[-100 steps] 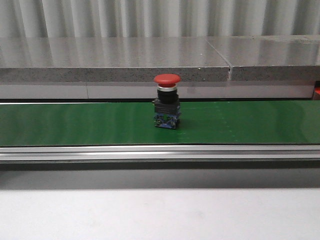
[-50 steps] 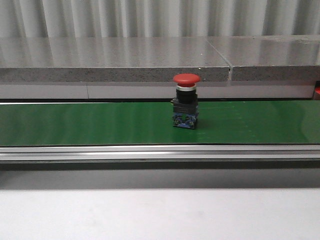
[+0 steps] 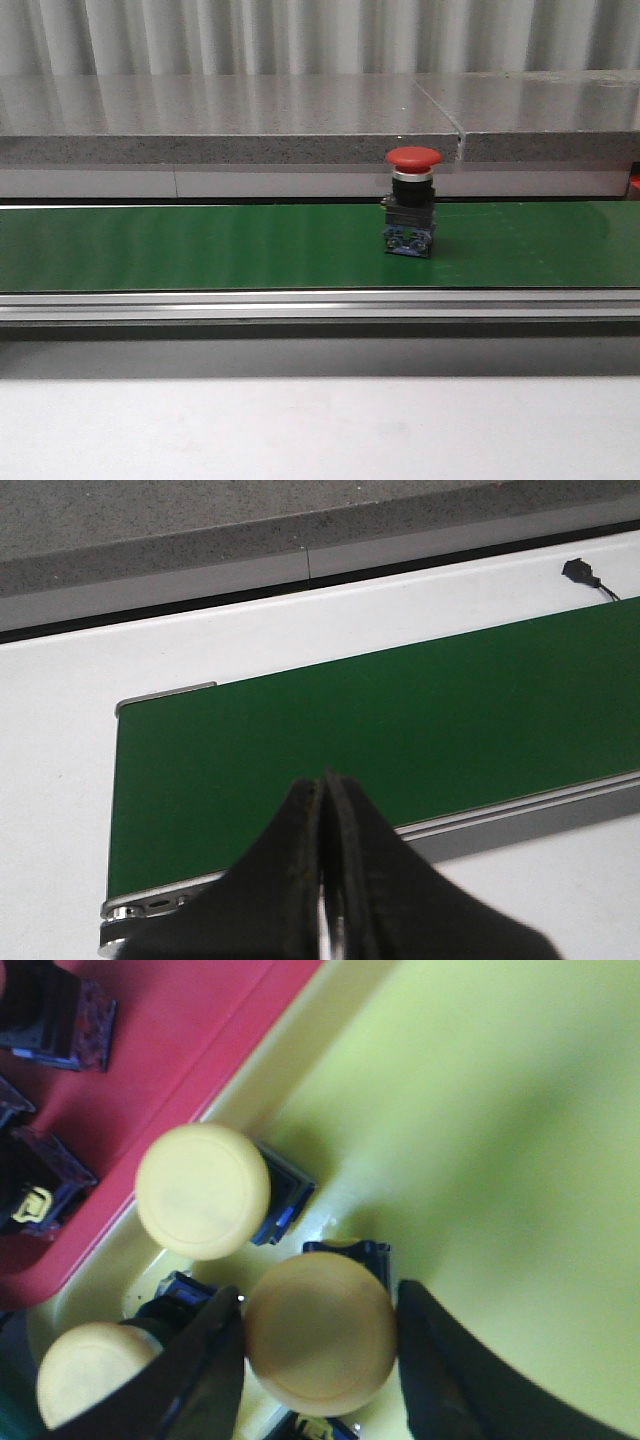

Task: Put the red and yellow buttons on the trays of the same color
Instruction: 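Carry the yellow button to the yellow tray and open the right gripper, then lower the right gripper onto the red button at the belt end and grasp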

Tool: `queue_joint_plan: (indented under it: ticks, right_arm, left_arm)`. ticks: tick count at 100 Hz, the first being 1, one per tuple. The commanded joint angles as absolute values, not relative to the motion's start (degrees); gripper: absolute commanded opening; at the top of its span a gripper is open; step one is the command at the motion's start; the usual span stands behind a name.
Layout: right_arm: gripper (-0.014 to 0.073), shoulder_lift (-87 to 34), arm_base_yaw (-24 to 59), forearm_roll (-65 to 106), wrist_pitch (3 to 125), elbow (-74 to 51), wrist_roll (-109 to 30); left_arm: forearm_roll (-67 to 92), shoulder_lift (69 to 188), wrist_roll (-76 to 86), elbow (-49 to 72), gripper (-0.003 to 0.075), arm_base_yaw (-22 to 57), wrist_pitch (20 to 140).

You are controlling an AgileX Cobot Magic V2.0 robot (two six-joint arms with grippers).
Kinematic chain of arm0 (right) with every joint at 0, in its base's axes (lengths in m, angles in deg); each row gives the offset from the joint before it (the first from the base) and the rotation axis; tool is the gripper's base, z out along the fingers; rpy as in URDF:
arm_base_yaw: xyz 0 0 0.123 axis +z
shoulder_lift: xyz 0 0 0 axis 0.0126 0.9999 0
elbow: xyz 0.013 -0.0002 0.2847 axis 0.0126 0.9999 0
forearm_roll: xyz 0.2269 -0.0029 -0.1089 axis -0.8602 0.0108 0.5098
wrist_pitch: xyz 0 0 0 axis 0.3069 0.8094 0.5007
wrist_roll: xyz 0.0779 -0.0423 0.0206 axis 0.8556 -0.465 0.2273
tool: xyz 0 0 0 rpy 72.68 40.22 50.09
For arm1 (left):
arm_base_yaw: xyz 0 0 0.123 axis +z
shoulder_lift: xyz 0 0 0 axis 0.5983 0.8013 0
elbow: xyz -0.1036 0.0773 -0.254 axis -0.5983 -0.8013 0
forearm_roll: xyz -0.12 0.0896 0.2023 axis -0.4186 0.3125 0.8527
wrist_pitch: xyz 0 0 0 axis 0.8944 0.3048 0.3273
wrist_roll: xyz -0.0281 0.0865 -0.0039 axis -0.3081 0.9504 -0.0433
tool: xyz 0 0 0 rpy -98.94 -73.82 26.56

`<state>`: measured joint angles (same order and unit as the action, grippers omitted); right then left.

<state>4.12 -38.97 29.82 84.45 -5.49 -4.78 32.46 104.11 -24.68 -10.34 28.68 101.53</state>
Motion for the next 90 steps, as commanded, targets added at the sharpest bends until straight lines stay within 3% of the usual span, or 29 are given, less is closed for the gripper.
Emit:
queue_joint_plan:
  ticks: [1,14,29,37,90]
  right_arm:
    - [0.0141,3.94,-39.40,28.98,82.53,-6.58,-4.94]
    - [0.0191,5.01,-39.40,29.00,83.01,-6.58,-4.94]
    - [0.0496,5.01,-39.40,29.00,82.85,-6.58,-4.94]
    - [0.0575,5.01,-39.40,29.00,82.85,-6.64,-4.94]
    - [0.0570,-7.14,-39.30,31.57,85.83,-6.69,-4.94]
  left_arm:
    - [31.97,104.10,-24.71,-8.80,-0.0020,28.34,97.69]
    - [31.97,104.10,-24.71,-8.80,-0.0020,28.34,97.69]
    - [31.97,104.10,-24.71,-8.80,-0.0020,28.34,97.69]
    - [31.97,104.10,-24.71,-8.80,-0.0020,28.34,97.69]
    - [31.97,104.10,-24.71,-8.80,-0.0020,28.34,97.69]
